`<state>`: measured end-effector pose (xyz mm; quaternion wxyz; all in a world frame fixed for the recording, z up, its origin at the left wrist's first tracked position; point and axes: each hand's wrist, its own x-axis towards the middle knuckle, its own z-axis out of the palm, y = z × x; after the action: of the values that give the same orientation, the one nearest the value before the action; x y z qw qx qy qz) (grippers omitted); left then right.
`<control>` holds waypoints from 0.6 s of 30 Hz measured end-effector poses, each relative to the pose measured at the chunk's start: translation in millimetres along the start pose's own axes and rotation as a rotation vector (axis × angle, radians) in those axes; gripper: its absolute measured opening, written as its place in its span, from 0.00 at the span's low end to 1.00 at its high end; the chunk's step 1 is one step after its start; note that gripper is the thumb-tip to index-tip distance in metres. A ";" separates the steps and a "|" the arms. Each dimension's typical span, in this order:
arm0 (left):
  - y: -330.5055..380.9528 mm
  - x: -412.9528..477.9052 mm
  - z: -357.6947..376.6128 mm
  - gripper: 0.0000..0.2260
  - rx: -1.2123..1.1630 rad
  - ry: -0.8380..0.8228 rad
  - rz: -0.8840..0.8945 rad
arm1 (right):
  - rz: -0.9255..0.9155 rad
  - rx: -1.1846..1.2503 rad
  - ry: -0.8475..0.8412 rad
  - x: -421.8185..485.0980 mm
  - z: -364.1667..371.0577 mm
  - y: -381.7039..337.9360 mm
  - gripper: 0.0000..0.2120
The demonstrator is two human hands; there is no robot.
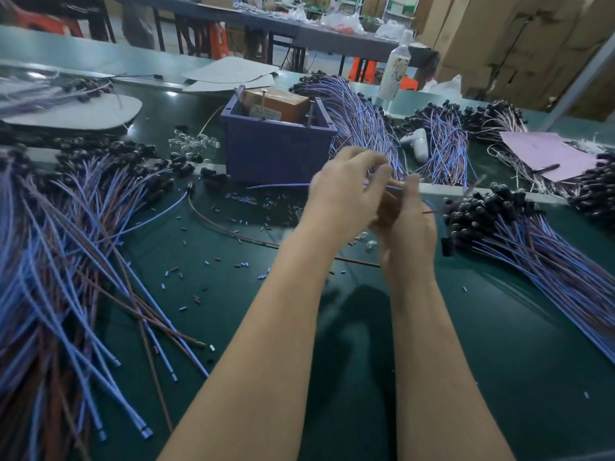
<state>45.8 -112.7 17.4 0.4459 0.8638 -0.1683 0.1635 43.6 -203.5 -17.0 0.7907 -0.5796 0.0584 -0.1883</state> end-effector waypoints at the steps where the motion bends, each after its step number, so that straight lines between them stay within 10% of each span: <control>1: -8.9 -0.9 2.2 0.13 0.093 -0.038 -0.064 | 0.033 0.097 0.001 1.1 -2.0 -2.3 0.26; 18: -41.2 -18.5 14.2 0.11 0.041 -0.092 -0.015 | 0.264 -0.146 0.018 1.6 4.0 18.7 0.21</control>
<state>49.2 -99.3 -27.8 0.4210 0.8806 -0.1787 0.1238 50.6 -195.7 -33.0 0.7637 -0.6213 0.1545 -0.0830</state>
